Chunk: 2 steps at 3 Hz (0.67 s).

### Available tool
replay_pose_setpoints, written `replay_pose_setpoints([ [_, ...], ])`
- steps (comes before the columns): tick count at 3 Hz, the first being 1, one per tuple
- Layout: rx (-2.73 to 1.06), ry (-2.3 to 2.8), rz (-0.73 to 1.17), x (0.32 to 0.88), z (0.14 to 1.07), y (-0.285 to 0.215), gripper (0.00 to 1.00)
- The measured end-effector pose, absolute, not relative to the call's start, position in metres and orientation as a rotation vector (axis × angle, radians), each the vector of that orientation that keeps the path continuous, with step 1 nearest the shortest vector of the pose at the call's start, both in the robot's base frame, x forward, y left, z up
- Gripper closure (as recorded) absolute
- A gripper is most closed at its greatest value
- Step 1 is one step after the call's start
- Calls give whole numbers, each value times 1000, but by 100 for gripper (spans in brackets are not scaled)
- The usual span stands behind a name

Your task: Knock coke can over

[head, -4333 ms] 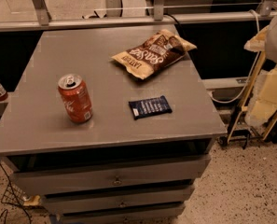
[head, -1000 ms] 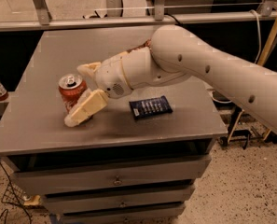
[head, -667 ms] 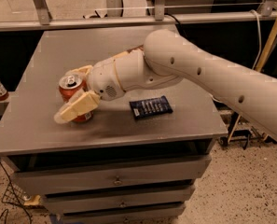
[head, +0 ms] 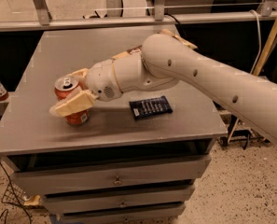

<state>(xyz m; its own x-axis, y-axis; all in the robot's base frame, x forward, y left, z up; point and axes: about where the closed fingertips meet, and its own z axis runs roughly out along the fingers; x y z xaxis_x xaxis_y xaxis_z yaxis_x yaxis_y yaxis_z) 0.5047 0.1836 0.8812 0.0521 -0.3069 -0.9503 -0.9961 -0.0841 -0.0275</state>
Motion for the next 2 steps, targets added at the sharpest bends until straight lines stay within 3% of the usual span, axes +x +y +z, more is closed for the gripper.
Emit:
replay_pose_setpoints([
  [1,-1519,1366,1069,506,883,183,87],
  [2,-1519,1366,1069,506,884,183,100],
])
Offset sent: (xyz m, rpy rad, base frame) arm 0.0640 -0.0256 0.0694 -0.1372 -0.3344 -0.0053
